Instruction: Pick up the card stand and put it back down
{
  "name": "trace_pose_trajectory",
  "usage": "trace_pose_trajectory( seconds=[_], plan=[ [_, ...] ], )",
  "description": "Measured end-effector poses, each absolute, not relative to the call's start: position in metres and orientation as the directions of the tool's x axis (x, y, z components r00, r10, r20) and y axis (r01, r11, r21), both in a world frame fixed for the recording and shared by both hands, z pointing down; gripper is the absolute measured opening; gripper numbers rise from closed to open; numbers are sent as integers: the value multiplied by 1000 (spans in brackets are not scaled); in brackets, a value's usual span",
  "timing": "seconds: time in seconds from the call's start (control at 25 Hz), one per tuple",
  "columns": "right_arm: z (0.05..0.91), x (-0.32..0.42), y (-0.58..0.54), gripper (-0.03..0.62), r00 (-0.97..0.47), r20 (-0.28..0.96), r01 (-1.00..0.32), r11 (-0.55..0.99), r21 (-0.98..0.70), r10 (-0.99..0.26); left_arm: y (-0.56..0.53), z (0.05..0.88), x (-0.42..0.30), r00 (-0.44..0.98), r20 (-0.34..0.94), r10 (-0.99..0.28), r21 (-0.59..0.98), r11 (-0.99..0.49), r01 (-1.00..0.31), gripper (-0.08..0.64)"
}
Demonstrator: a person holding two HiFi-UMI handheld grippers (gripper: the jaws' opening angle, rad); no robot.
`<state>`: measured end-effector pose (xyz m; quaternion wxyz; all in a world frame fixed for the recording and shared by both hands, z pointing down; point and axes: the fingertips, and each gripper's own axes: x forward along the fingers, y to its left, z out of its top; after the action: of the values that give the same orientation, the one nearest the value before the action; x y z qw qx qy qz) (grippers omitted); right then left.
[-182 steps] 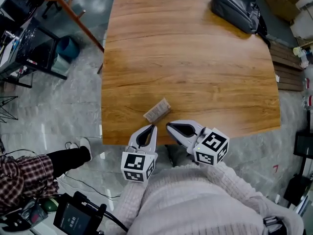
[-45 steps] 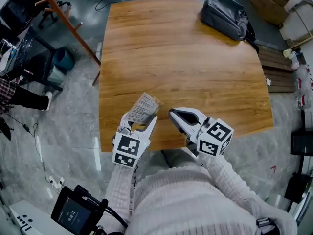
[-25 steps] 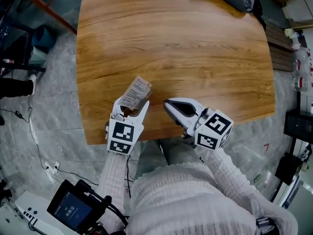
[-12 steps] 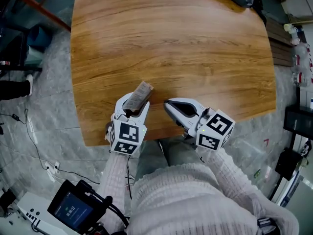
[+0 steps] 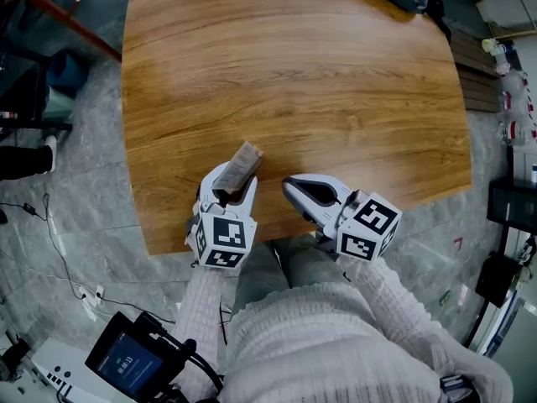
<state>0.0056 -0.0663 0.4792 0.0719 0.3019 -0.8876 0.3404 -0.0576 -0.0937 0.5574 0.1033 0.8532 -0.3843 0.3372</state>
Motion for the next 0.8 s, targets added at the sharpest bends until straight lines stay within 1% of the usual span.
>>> trace_pose_trajectory(
  seconds=[0.12,0.32,0.56,0.6,0.72,0.8],
  plan=[
    [478,9,-63,-1,-806,335,-587,586,-558,-489,-91,555,-63,476,648,-595,-49,-656,-753,196],
    [466,13,-55,-2,-804,334,-591,600,-540,-492,-83,537,-73,456,641,-618,-72,-640,-765,196],
    [439,3,-61,-1,-816,294,-575,658,-486,-497,-73,508,-85,451,612,-650,-39,-595,-803,193],
    [434,0,-60,-2,-819,289,-572,670,-474,-495,-69,499,-86,449,599,-662,-40,-586,-810,171],
    [423,-9,-58,0,-829,286,-559,703,-440,-480,-59,472,-90,444,549,-709,-51,-558,-828,57],
    [418,-15,-56,-1,-836,290,-549,722,-421,-467,-55,459,-90,441,520,-732,-52,-543,-838,24]
  ],
)
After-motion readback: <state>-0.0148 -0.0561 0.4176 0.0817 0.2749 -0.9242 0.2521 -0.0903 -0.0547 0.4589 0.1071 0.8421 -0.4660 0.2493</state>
